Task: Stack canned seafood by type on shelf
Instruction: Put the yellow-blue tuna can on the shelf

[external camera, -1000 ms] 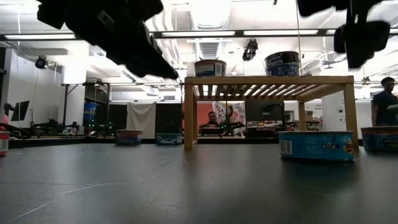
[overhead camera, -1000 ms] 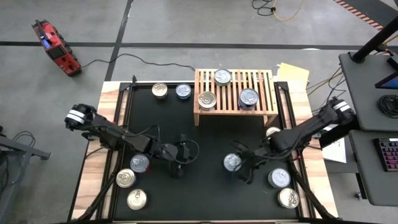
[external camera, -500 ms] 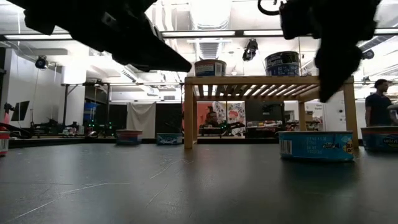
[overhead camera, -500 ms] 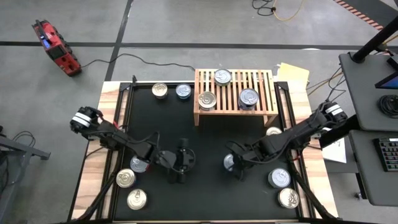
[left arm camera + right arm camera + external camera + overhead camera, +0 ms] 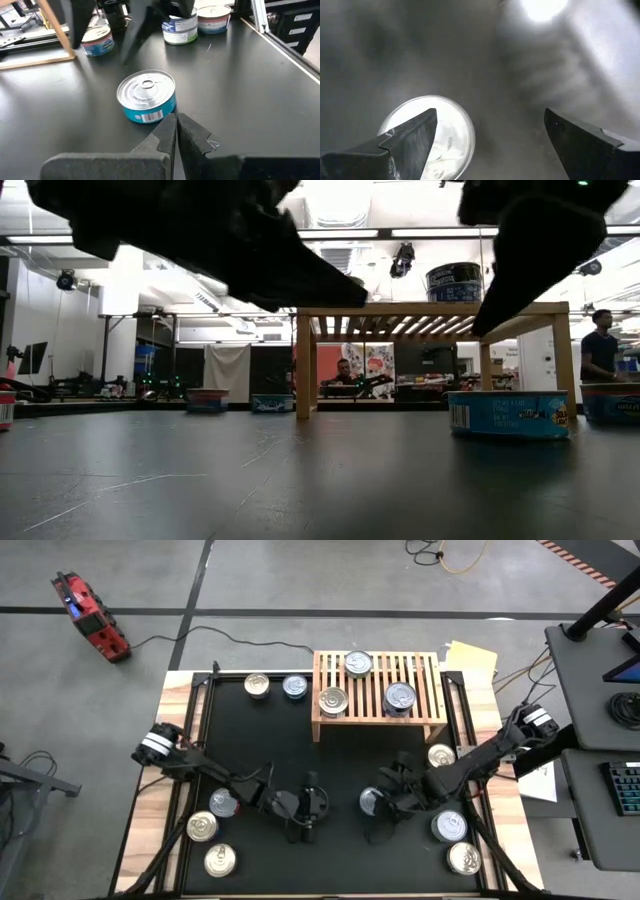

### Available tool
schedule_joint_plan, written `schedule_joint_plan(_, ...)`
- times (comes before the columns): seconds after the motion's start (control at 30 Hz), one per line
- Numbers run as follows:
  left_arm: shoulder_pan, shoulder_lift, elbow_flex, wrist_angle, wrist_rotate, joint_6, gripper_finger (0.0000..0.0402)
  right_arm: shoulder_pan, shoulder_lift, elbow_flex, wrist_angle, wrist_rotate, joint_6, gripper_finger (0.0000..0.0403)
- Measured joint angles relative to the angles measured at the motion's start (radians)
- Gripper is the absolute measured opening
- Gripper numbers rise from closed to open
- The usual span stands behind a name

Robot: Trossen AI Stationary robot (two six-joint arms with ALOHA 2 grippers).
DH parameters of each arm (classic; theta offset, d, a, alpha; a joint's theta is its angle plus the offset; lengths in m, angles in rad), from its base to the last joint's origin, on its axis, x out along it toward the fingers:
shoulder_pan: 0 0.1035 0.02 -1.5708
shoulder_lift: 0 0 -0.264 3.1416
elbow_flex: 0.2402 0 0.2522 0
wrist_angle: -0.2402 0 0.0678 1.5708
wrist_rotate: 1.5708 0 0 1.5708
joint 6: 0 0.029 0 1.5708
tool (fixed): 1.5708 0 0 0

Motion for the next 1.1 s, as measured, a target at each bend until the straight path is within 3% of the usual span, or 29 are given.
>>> schedule_joint_plan(0.07, -0.001, 0.032, 0.031, 0.000, 0.000, 0.010, 0.0001, 0.035, 0.000, -0.020, 0.001, 0.061, 0.034, 0.0359)
schedule_joint_plan(0.4, -0.001, 0.178, 0.196, 0.007, -0.019, 0.044, 0.0001, 0.158, 0.000, -0.076, 0.025, 0.155, 0.132, 0.0359)
schedule_joint_plan(0.93, 0.005, 0.345, 0.399, 0.010, -0.102, 0.057, 0.0001, 0.157, 0.000, -0.088, 0.107, 0.123, 0.051, 0.0359)
schedule_joint_plan(1.1, 0.010, 0.381, 0.430, 0.009, -0.138, 0.043, 0.0001, 0.141, 0.000, -0.087, 0.106, 0.158, 0.139, 0.0359)
